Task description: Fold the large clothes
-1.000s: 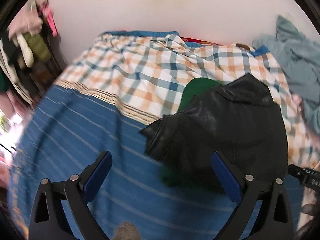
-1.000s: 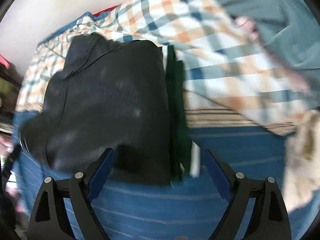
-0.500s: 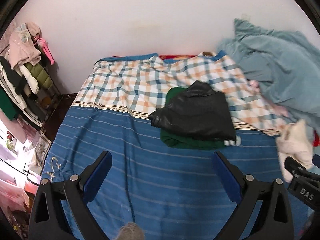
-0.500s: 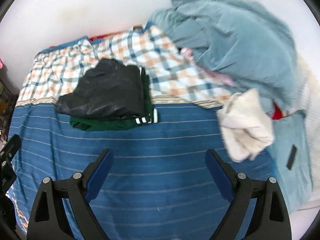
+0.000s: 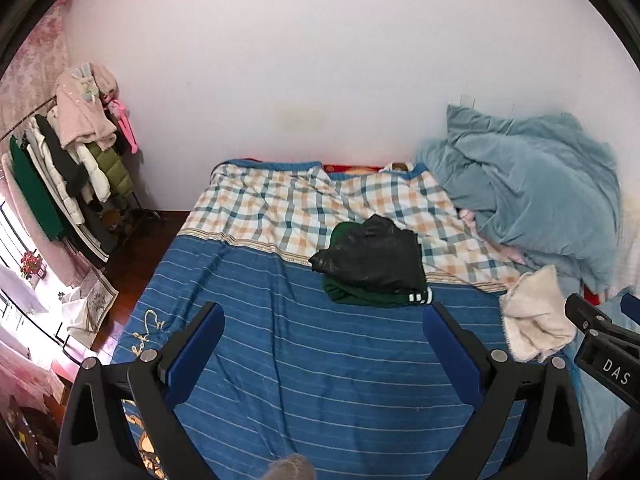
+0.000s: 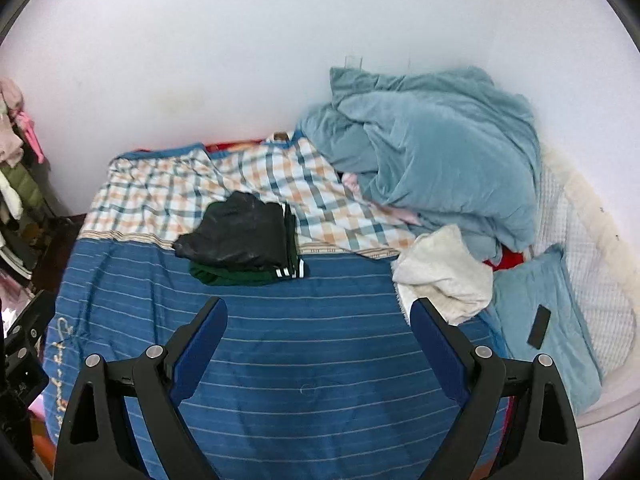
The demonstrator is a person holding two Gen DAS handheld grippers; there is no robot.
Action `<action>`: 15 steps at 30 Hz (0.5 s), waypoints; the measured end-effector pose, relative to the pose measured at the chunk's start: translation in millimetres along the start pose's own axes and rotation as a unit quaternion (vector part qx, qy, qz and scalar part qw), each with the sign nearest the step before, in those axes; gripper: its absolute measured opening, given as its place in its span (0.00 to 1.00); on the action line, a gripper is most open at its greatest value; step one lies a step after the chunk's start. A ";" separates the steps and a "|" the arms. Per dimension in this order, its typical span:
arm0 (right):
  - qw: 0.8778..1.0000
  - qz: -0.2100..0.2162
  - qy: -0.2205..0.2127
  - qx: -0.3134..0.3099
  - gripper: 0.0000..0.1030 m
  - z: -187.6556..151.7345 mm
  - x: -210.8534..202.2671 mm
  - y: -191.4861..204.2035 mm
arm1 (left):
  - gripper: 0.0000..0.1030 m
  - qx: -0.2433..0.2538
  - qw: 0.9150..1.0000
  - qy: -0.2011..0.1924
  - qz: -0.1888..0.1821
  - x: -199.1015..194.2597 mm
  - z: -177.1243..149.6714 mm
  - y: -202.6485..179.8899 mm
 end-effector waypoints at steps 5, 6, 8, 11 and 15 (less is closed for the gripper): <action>1.000 0.005 -0.023 -0.005 0.91 -10.9 -57.4 -7.1 | 0.99 -0.003 1.000 -0.005 -0.018 -35.8 -6.5 0.8; 1.000 0.006 -0.027 -0.007 0.91 -13.0 -66.2 -8.2 | 0.99 -0.002 1.000 -0.006 -0.020 -42.7 -8.3 0.0; 0.999 0.006 -0.033 -0.010 0.91 -16.2 -78.8 -10.5 | 0.99 -0.004 1.000 -0.008 -0.025 -53.4 -10.4 1.1; 0.999 0.006 -0.046 -0.012 0.91 -23.7 -106.0 -13.4 | 0.99 -0.003 1.000 -0.013 -0.026 -67.8 -14.3 2.6; 0.998 0.005 -0.060 -0.019 0.91 -31.5 -130.9 -15.3 | 0.99 -0.004 0.999 -0.020 -0.027 -83.6 -19.0 2.2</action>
Point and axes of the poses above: each gripper's, at about its wrist camera, not at the fingertips, and x roughly the way its jaws point, y to its left, z to its top, the point moved 1 cm from there along x, roughly the way its jaws point, and after that the axes turned 10 degrees about -x, right-handed, at the moved point
